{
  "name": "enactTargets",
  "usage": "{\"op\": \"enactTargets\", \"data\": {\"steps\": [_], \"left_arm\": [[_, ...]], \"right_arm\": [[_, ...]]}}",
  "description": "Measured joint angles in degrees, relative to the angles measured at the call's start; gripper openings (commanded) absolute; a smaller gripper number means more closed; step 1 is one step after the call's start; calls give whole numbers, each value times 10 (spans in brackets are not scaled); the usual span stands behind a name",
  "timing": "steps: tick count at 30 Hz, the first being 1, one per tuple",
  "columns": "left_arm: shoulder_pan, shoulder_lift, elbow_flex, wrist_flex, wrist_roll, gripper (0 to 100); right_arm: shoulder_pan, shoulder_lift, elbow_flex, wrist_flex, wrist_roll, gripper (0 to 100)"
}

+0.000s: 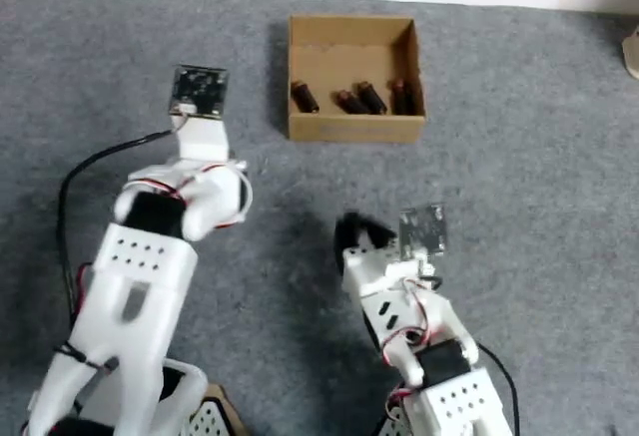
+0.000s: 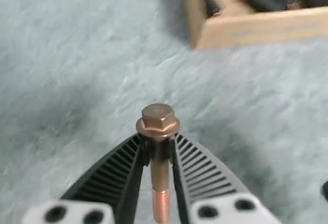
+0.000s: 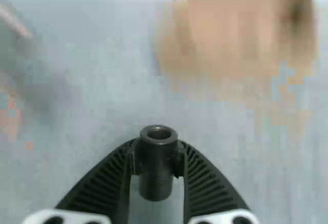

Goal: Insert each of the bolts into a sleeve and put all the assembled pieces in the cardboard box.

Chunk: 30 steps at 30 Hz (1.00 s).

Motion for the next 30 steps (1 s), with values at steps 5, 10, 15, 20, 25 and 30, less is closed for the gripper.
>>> {"op": "enactTargets", "data": {"steps": [5,10,15,20,25,30], "left_arm": [[36,-18,0,-45,7,6],[69,-18,0,-104,7,6],[107,-18,0,-167,7,6],[149,-18,0,-211,34,7],[178,-18,17,-253,84,7],[207,-18,56,-312,90,7]], "right_arm": [[1,-58,1,32,3,4],[1,-70,1,77,0,4],[1,-70,1,93,5,4],[1,-72,1,94,5,4],[1,-75,1,84,5,4],[0,-76,1,57,5,4]]}}
